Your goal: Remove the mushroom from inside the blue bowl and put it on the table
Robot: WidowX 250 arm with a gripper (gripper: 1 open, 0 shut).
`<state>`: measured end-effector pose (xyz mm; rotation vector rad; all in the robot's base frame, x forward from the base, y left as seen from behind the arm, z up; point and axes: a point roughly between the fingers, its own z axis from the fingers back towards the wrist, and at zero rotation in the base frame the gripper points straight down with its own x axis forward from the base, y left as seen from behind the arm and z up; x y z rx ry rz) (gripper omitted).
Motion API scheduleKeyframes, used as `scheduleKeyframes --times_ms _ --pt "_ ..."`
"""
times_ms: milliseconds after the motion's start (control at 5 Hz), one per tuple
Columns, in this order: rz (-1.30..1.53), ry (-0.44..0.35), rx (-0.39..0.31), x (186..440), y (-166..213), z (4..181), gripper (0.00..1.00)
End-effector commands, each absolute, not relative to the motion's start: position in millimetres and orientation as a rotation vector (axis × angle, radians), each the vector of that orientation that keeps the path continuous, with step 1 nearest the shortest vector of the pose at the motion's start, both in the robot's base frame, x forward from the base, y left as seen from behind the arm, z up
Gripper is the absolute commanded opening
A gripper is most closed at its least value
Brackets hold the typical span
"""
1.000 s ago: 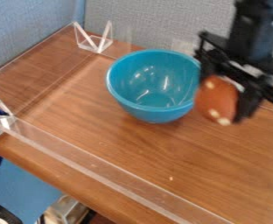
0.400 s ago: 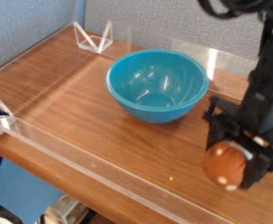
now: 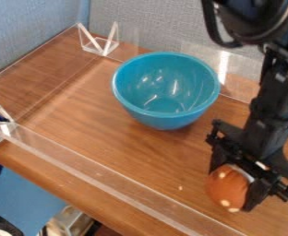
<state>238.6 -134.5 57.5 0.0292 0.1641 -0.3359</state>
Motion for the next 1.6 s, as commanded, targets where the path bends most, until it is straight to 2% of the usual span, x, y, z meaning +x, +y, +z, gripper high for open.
scheduleKeyframes --times_ms 0,200,400,600,1400 --pt "-0.317 0.139 0.028 249 -131 53.4 0.0" --pt "-0.336 0.145 0.036 247 -125 47.2 0.0" --pt "-0.324 0.147 0.032 249 -117 37.4 1.0" --pt "-0.307 0.097 0.042 255 -111 43.2 1.0" --pt "-0.315 -0.068 0.055 249 -114 64.4 1.0"
